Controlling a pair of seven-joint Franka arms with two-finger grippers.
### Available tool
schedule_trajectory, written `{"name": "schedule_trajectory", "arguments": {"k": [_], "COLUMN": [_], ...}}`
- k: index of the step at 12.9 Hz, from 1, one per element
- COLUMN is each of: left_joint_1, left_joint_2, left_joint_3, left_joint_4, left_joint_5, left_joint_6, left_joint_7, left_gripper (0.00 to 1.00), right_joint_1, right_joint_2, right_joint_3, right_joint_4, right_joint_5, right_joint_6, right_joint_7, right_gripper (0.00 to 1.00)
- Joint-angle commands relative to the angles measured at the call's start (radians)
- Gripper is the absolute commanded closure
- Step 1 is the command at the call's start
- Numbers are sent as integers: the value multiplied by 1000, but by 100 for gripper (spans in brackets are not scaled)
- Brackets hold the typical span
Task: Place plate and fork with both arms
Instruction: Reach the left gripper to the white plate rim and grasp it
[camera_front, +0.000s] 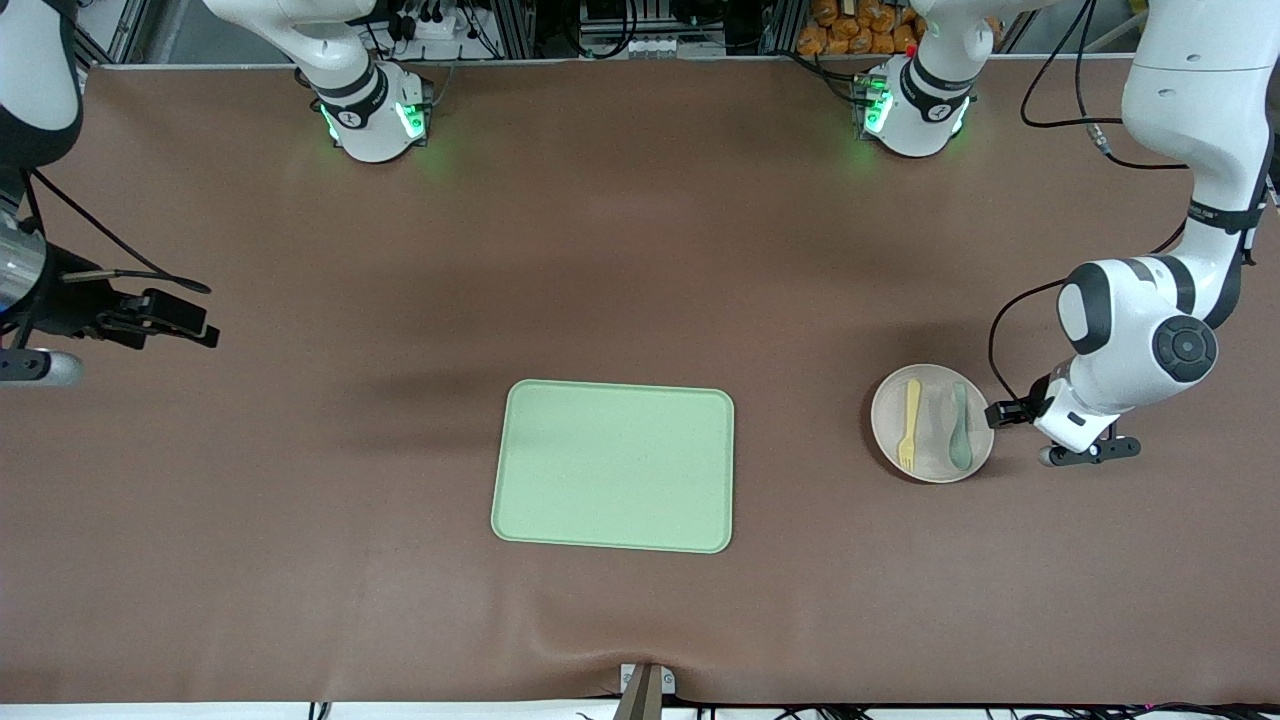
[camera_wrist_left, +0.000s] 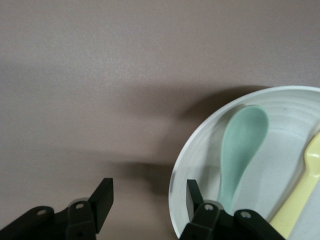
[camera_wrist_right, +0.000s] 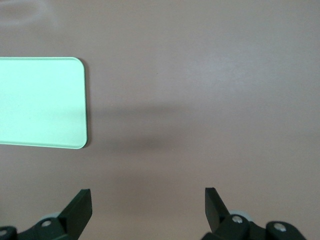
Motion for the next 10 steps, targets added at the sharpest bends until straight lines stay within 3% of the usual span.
{"name": "schedule_trajectory", "arguments": {"k": [1, 8, 9, 10], "left_joint_1": [-1, -6, -6, -9], "left_joint_2": [6, 57, 60, 60], "left_joint_3": [-3, -23, -24, -26], "left_joint_4": [-10, -7, -5, -4], "left_joint_5": [-25, -64, -64, -64], "left_joint_6": [27, 71, 73, 73], "left_joint_7": [-4, -4, -4, -4], "left_gripper": [40, 58, 68, 85], "right_joint_1": [30, 32, 27, 26], "right_joint_2": [27, 27, 29, 29], "right_joint_3": [-5, -4, -5, -4], "right_joint_4": [9, 9, 8, 8], "right_joint_5": [6, 8, 8, 8], "right_joint_6": [-17, -54, -54, -54], "right_joint_7": [6, 8, 6, 6], "right_gripper": [0, 0, 0, 0]}}
